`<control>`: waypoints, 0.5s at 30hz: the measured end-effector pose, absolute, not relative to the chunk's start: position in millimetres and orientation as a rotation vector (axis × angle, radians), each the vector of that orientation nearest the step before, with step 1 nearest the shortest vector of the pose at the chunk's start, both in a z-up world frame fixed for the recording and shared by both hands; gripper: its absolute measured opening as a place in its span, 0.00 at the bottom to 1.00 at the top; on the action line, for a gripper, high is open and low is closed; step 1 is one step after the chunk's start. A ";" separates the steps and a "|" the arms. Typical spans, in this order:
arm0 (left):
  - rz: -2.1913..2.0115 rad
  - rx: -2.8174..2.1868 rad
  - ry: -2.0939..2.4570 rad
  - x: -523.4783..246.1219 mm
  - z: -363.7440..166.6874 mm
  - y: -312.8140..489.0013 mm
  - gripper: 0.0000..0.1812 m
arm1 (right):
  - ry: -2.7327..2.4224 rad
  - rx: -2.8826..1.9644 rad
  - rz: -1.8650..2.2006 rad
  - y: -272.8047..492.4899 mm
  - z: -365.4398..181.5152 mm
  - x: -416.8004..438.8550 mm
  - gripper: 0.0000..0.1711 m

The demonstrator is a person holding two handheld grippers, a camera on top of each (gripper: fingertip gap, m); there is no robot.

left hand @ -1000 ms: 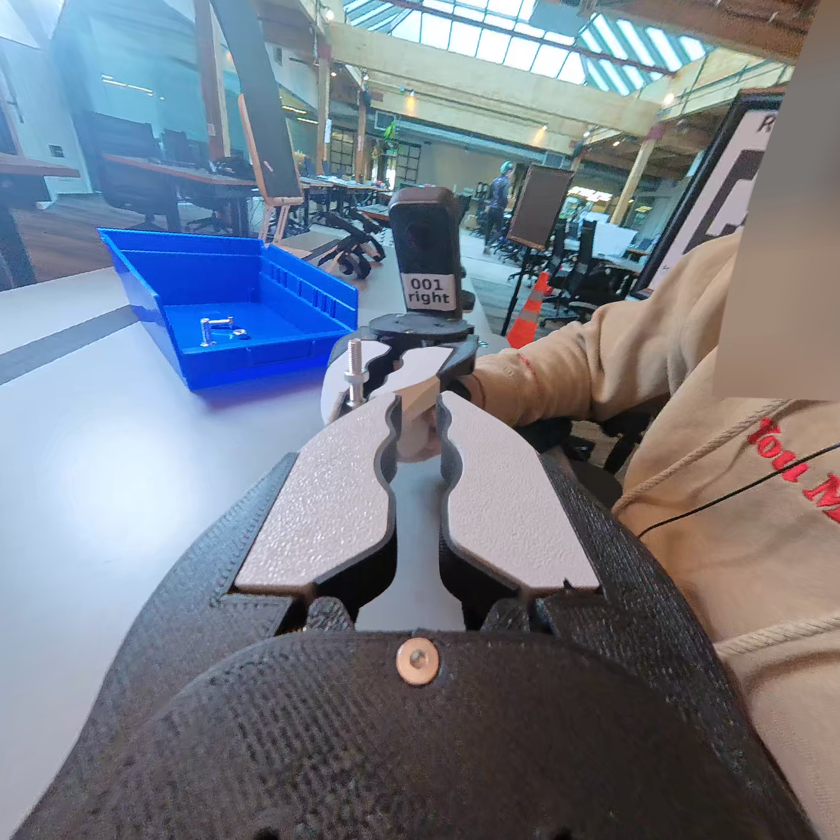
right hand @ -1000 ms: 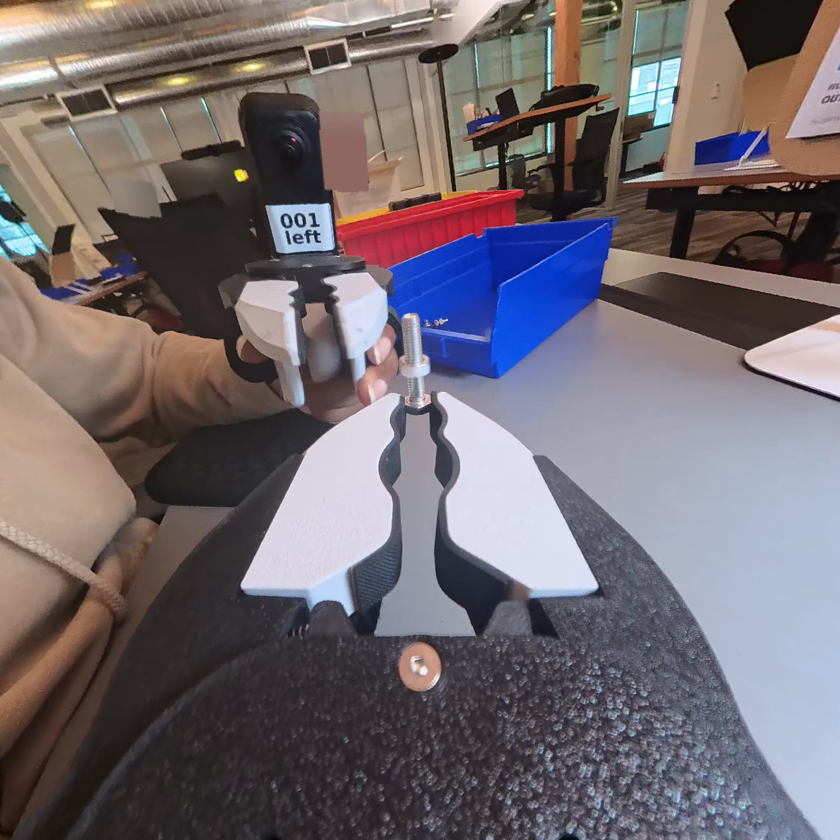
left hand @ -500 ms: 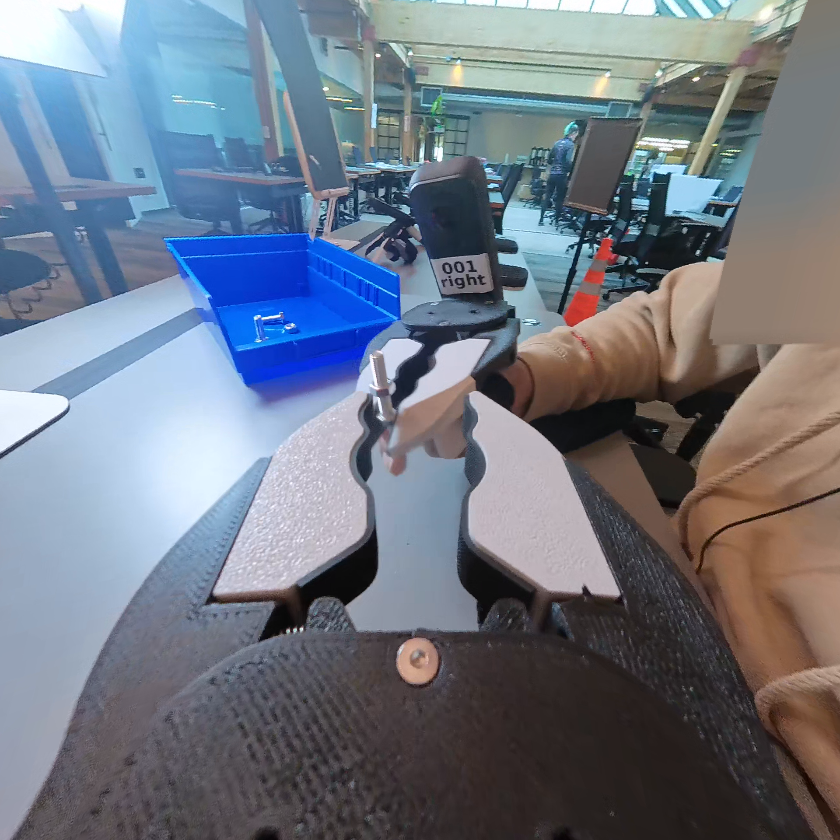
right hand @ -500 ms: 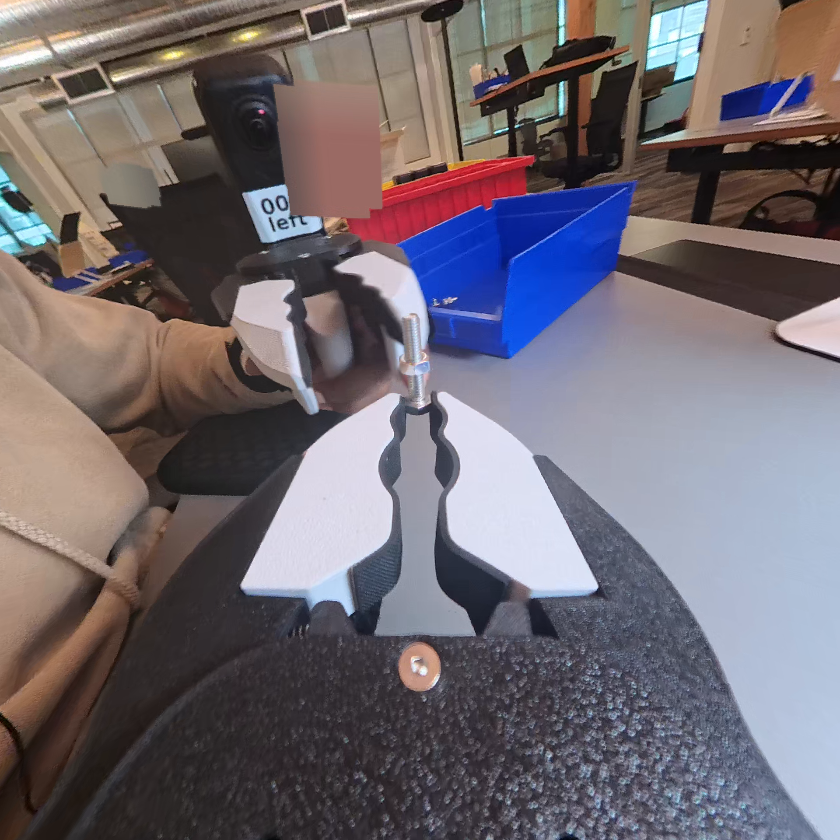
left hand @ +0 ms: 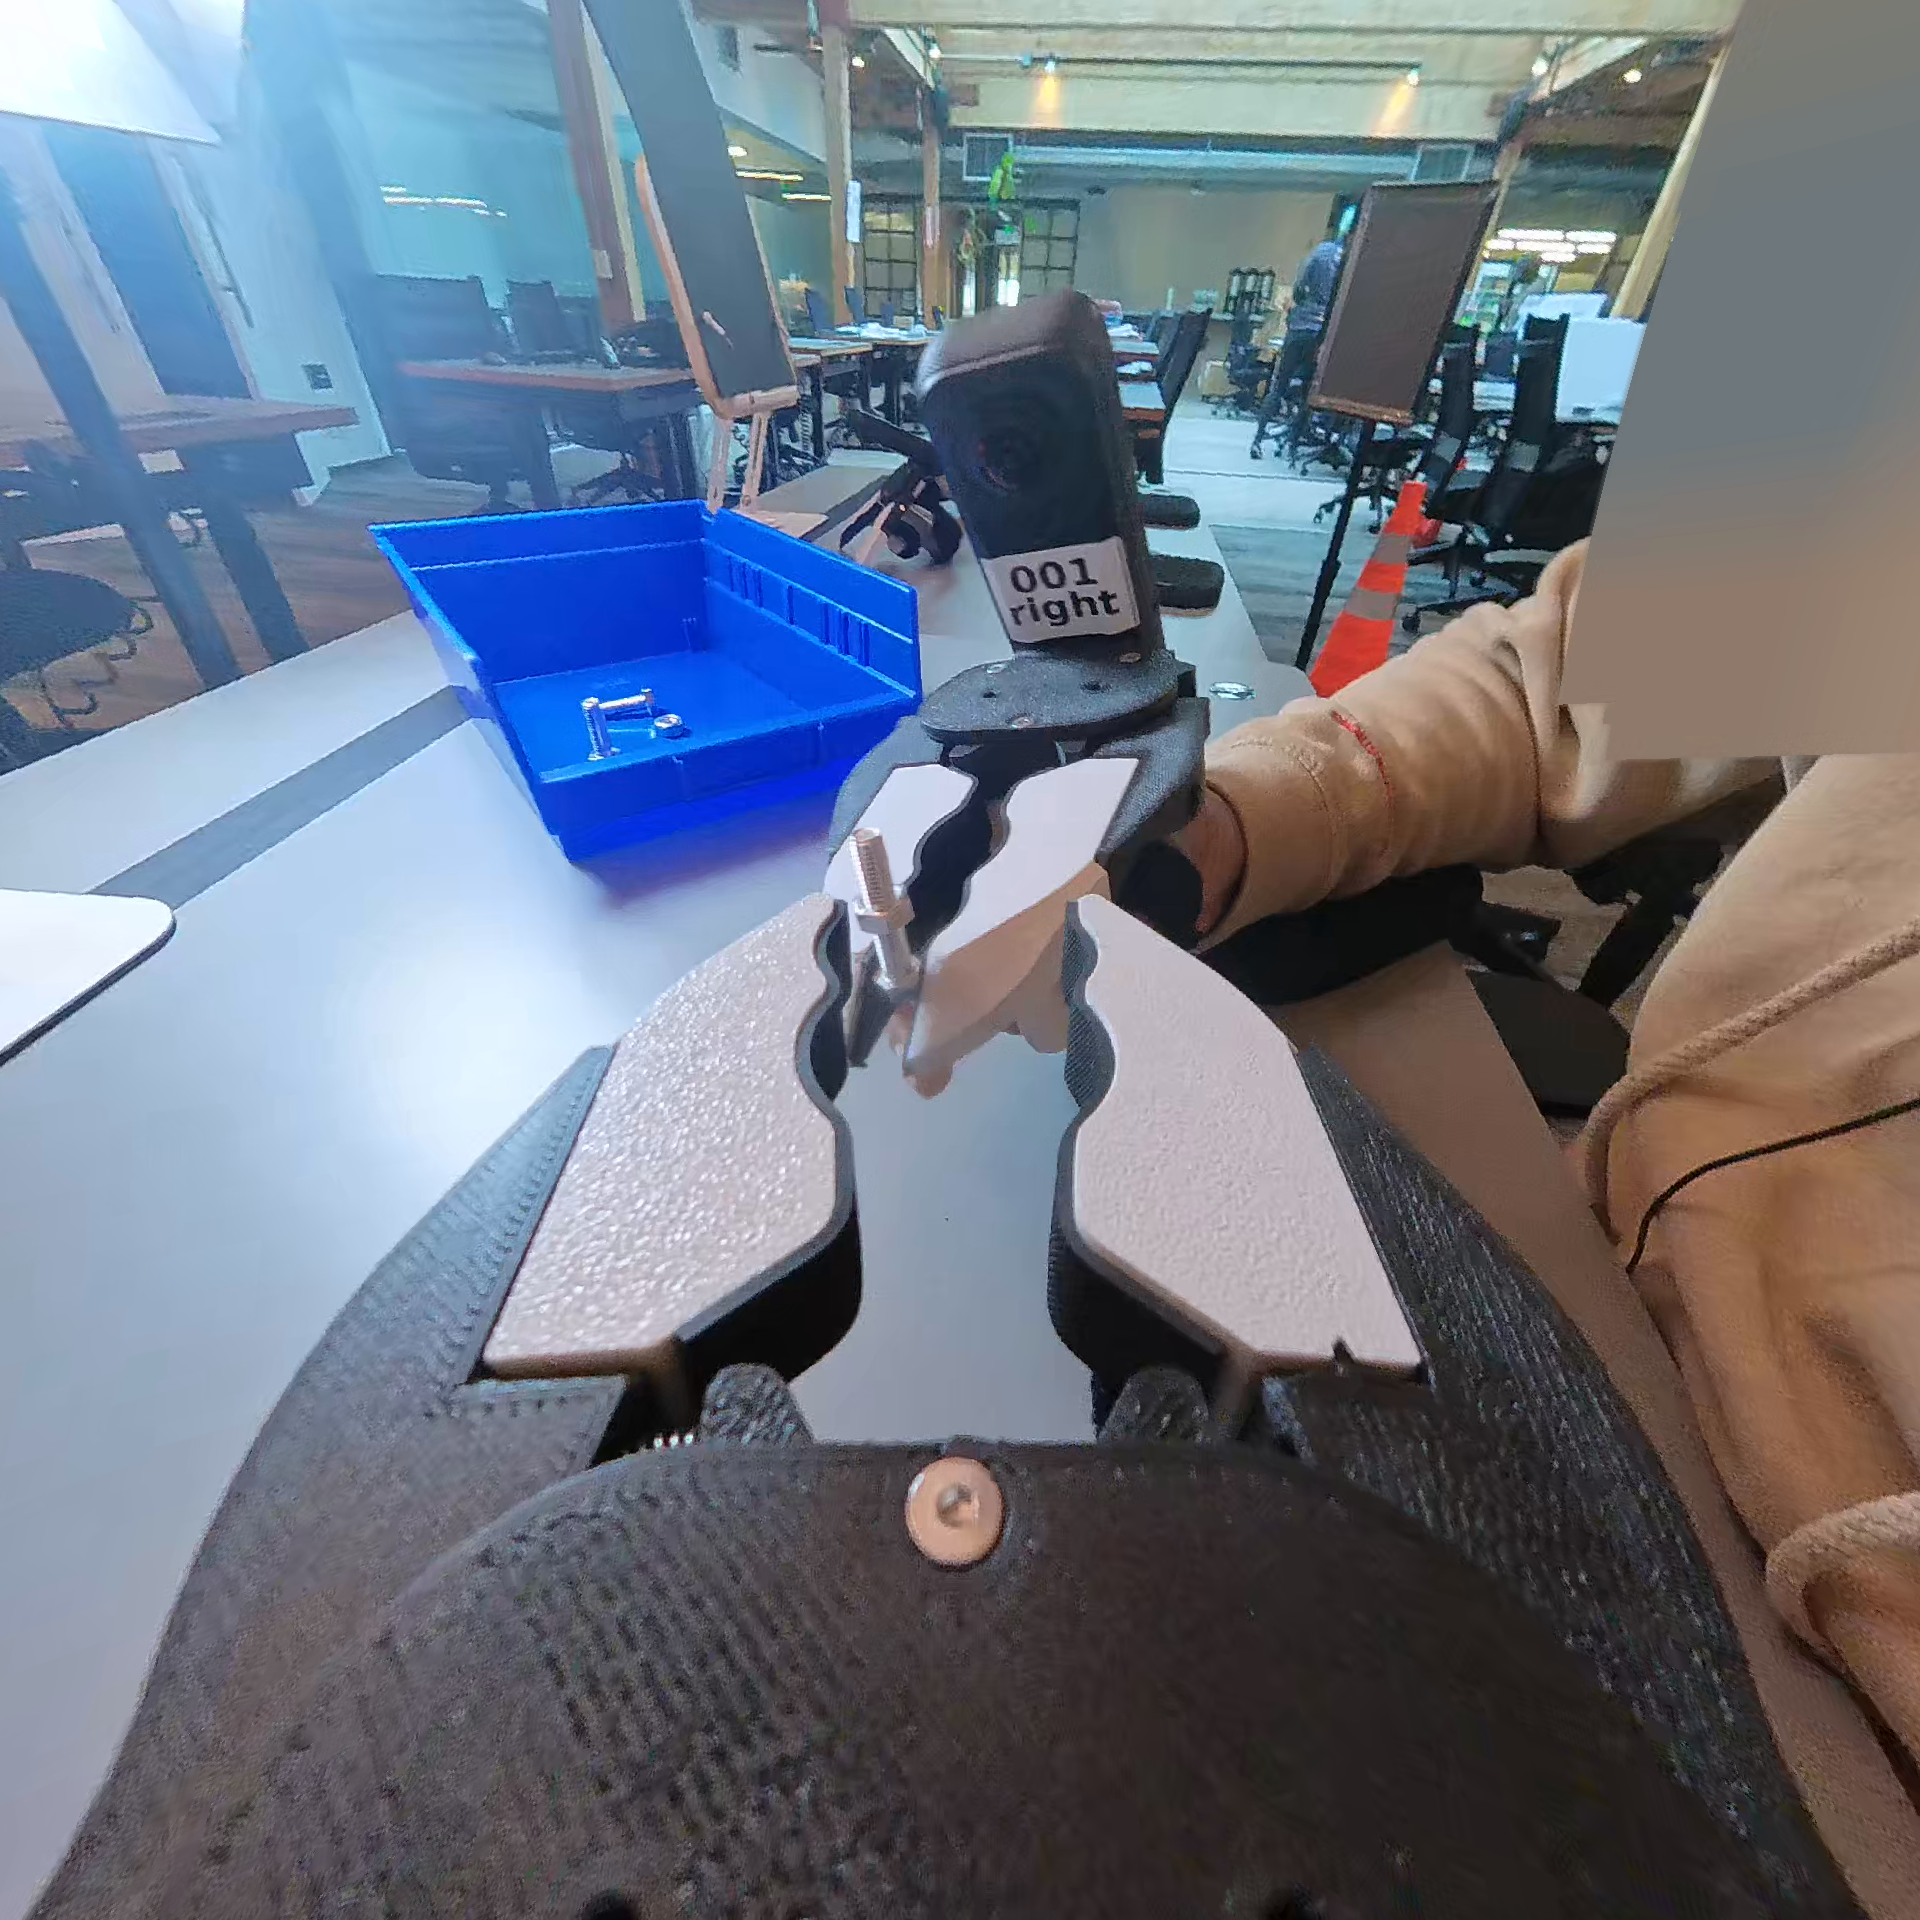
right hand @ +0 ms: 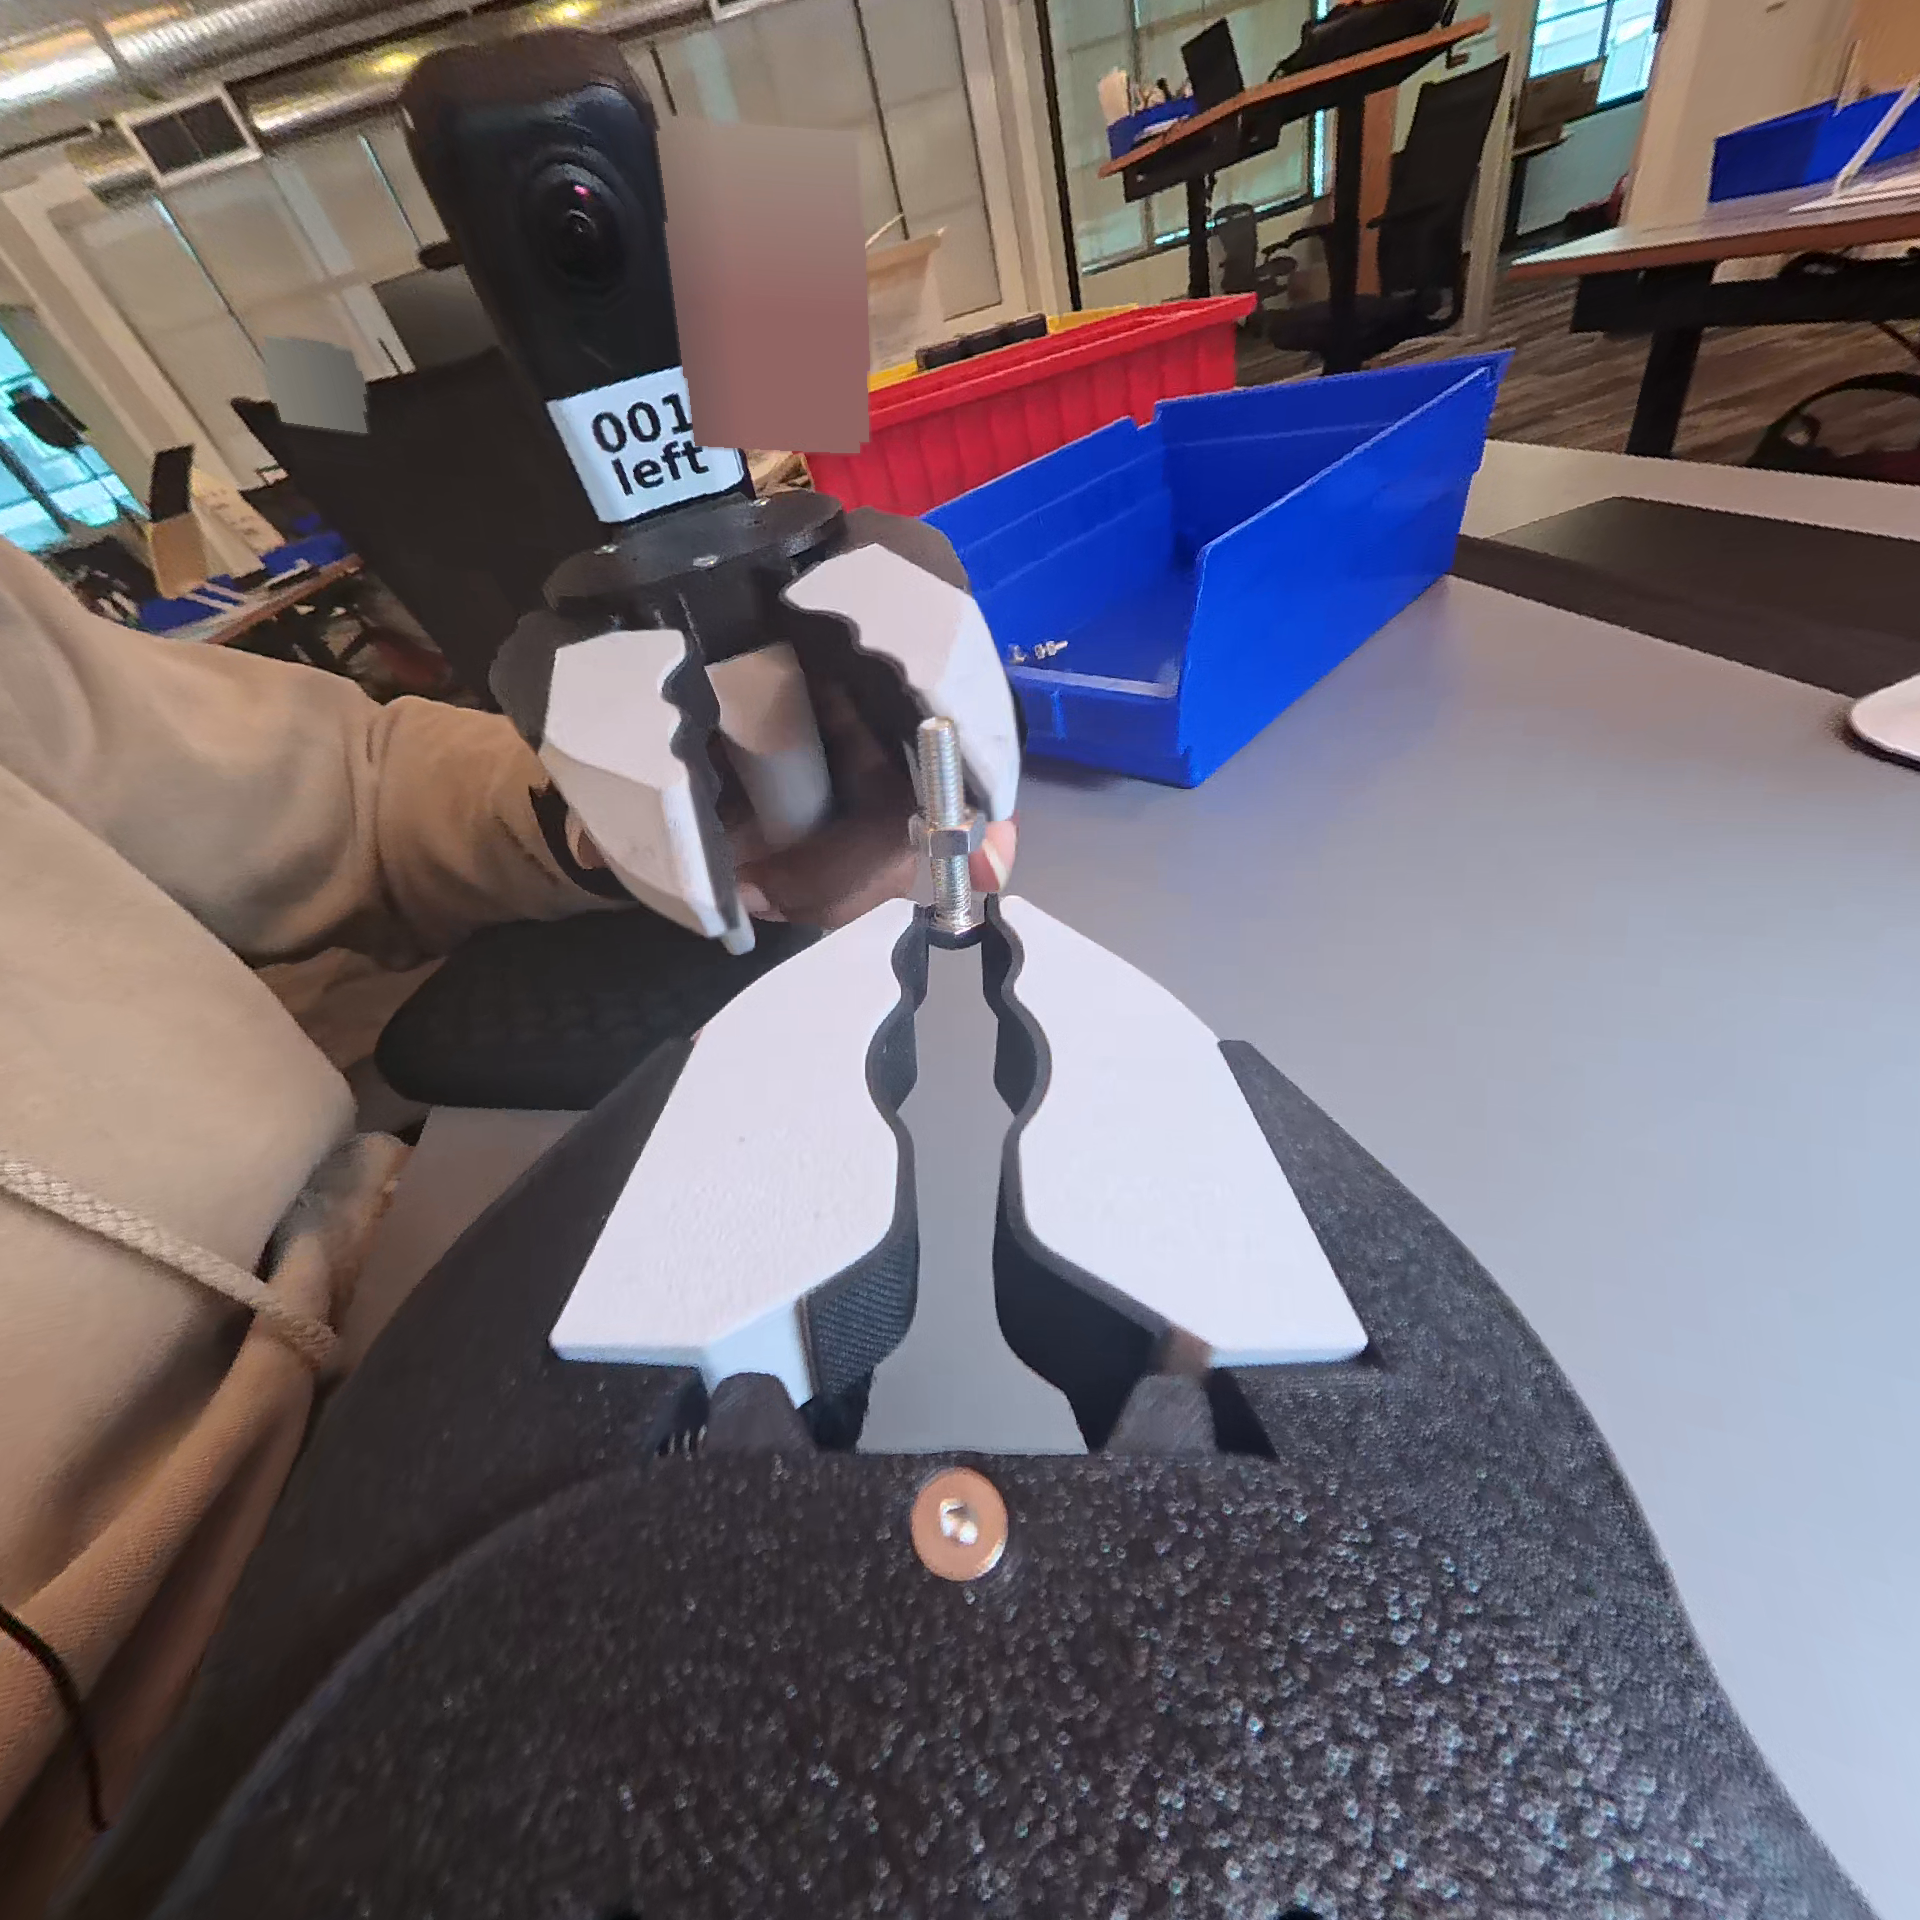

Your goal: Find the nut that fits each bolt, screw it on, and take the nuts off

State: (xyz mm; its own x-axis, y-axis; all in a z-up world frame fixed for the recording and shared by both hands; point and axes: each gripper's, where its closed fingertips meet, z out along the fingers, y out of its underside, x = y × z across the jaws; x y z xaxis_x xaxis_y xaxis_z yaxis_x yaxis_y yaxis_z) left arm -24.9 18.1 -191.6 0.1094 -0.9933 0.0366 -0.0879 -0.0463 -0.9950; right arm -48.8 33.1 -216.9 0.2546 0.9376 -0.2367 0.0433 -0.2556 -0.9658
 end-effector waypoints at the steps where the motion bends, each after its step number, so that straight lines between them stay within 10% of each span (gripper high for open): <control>1: -1.113 -1.353 1.185 -24.4 -191.9 16.0 0.21 | -0.945 -1.558 1.152 33.6 -217.3 -48.4 0.06; 3: -1.157 -1.331 1.237 -28.2 -189.5 8.6 0.06 | -0.903 -1.566 1.140 40.3 -215.1 -43.0 0.06; 15: -1.144 -1.357 1.195 -25.8 -190.1 13.9 0.17 | -0.923 -1.559 1.140 37.3 -214.9 -45.6 0.06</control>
State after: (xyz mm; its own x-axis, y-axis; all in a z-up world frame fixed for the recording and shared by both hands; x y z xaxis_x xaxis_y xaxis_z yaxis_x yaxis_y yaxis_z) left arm -25.8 13.9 -190.1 0.0803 -0.9955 0.0509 -0.0949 -0.0585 -0.9938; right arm -45.6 37.3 -214.9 0.2773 0.9318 -0.2342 0.0352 -0.2535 -0.9667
